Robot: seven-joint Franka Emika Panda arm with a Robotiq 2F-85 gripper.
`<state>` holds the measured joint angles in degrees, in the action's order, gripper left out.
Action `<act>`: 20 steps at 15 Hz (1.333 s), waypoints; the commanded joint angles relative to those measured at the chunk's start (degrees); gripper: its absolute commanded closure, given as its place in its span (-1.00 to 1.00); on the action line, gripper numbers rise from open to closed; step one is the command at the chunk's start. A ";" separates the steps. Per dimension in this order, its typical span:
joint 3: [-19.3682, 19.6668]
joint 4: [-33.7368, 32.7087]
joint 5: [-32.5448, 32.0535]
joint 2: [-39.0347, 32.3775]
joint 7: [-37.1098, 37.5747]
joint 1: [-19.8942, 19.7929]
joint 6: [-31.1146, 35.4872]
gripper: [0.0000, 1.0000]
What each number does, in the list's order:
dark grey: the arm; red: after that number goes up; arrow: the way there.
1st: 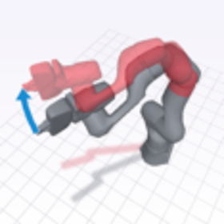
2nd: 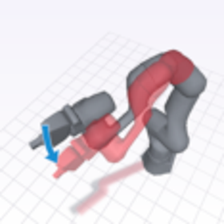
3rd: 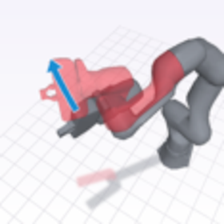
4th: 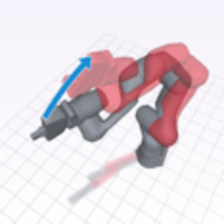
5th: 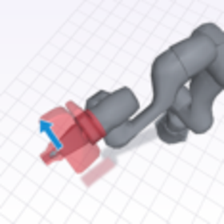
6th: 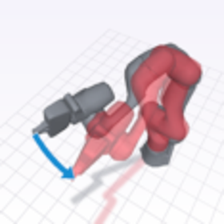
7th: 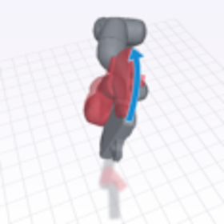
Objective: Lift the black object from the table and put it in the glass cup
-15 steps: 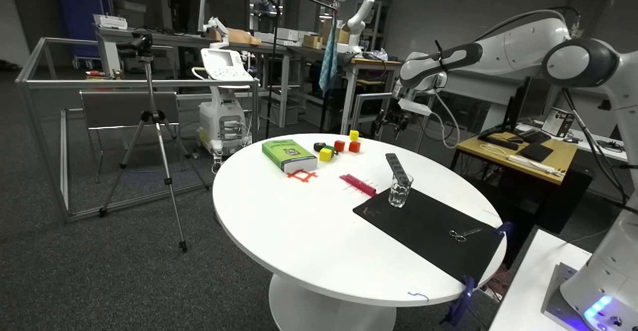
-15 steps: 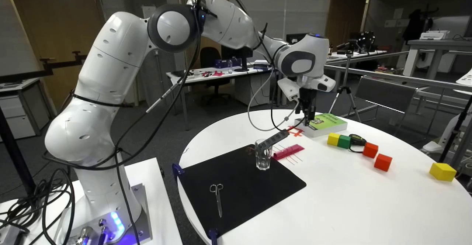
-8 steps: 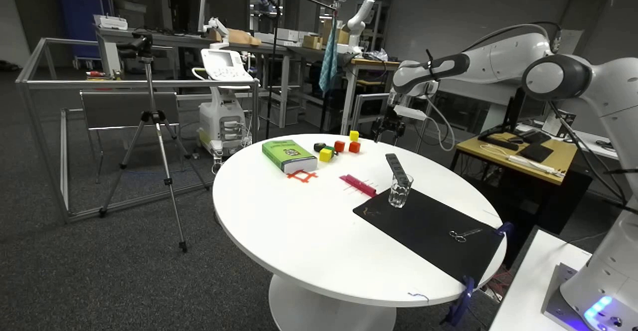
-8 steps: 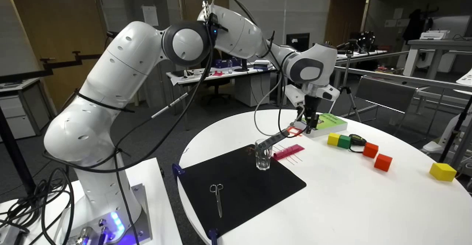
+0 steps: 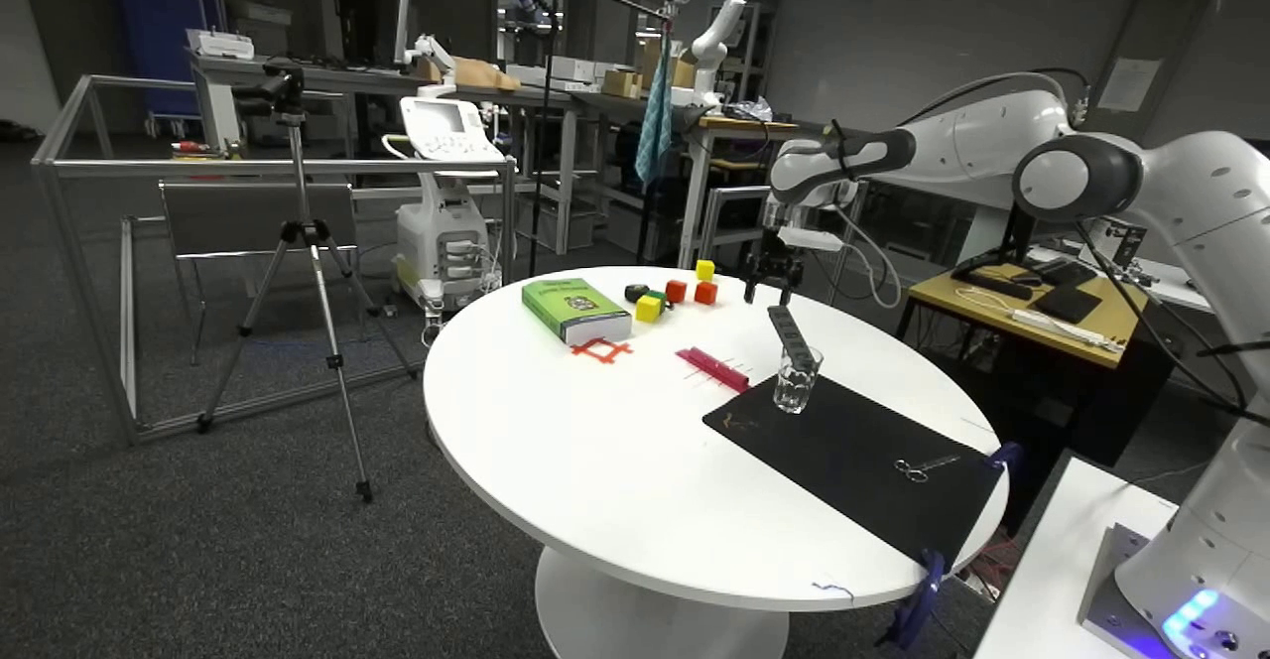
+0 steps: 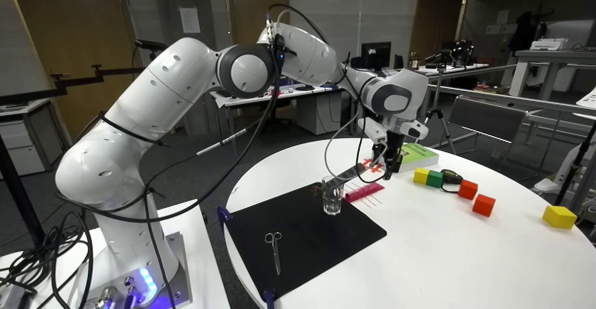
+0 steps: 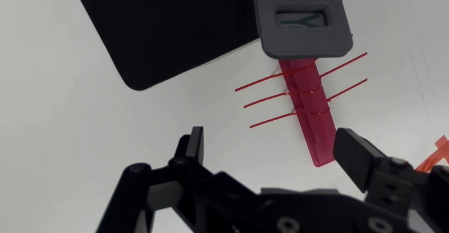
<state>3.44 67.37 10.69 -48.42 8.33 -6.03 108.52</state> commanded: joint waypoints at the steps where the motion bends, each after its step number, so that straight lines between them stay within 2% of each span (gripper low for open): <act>1: -0.10 -3.35 -1.41 -1.15 0.29 -0.40 -5.28 -1.00; 10: 0.78 -2.72 -5.85 -0.55 -0.01 0.16 -10.17 -1.00; 20: 0.35 -2.79 -5.64 -0.32 -0.68 -0.27 -15.52 -1.00</act>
<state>3.67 66.10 5.73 -48.94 8.27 -6.06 96.07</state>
